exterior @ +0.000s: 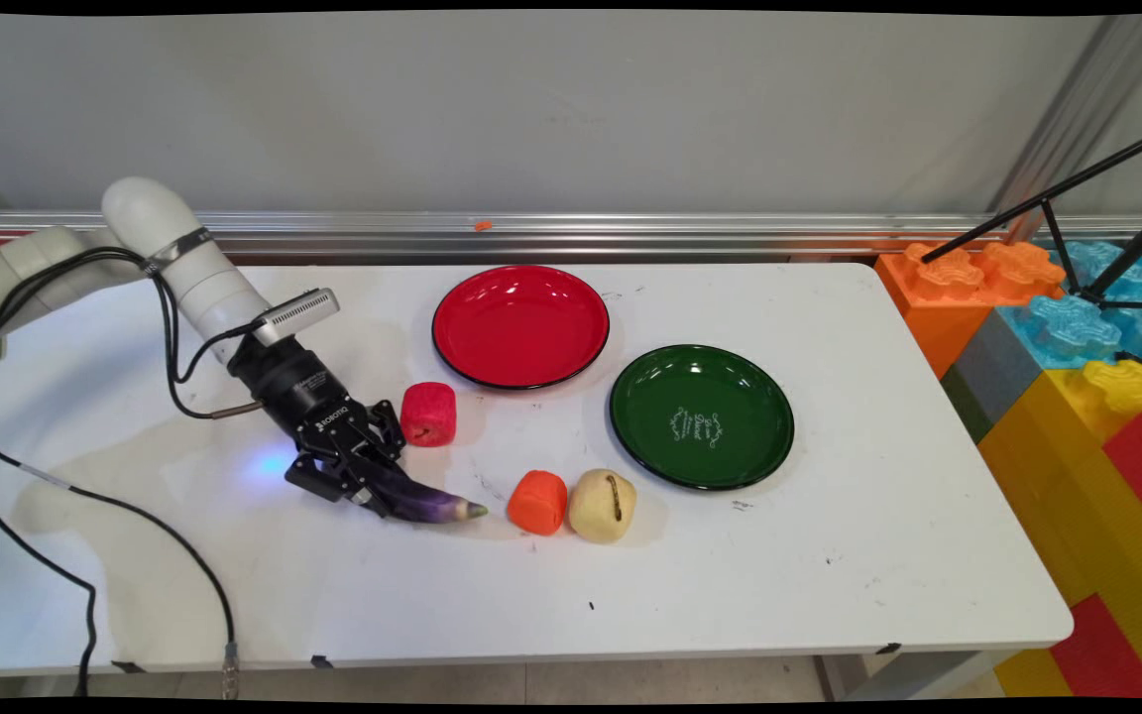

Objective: Place the picked object on the table

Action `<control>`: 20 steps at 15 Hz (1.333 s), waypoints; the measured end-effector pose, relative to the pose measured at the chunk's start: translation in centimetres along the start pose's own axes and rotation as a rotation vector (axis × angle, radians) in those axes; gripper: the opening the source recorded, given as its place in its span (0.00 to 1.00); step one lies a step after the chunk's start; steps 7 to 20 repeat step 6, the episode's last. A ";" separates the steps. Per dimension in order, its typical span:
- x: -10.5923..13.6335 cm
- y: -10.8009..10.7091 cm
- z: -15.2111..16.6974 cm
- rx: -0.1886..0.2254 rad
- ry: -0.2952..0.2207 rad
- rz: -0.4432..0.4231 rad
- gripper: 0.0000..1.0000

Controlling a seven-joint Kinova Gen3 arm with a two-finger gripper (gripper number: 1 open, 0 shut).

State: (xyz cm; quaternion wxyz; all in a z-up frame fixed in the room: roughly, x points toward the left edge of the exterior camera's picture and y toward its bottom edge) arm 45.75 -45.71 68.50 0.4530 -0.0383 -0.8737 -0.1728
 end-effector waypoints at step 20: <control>0.3 -0.9 -0.3 0.023 0.010 -0.021 1.00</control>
